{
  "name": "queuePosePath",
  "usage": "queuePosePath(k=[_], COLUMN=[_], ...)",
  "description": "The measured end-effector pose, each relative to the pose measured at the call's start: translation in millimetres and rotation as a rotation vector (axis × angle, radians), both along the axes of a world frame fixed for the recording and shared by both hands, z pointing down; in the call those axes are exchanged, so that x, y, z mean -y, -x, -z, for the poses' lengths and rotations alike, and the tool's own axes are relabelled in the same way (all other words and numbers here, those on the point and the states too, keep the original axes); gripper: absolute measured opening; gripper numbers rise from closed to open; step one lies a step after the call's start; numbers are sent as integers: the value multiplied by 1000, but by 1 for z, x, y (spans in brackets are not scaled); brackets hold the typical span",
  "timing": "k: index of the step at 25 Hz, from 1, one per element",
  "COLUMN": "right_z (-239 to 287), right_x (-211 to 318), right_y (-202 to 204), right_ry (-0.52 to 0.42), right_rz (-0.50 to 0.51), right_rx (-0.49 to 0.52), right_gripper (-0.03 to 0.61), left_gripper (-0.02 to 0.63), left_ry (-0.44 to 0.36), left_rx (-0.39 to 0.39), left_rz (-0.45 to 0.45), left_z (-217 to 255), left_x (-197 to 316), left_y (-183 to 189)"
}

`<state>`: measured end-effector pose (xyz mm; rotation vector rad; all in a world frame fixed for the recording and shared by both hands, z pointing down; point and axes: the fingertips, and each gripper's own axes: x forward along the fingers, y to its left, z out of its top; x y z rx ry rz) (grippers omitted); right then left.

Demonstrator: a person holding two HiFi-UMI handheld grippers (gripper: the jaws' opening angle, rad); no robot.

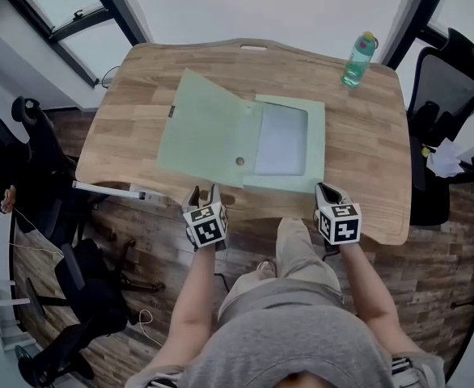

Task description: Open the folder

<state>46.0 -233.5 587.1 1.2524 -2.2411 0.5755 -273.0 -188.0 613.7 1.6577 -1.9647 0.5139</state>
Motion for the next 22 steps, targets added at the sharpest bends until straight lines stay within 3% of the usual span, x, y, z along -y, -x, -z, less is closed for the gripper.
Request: queuePosePath(k=[10,16,22], right_z=[56,78,86], right_x=[-63,-97,-131], right_y=[43,59,67], right_ry=[-97,-160,-170], right_rz=[53,87,86], right_rx=[188,210,258], right_gripper=[2,2,0], left_gripper=[101,57,11], left_ry=[-113,-144,-167], left_rx=[-72,-134,-138], left_rz=[-148,-223,-279], left_z=[51,75,90], left_x=[-46,-74,-100], left_y=[-58,-94,-112])
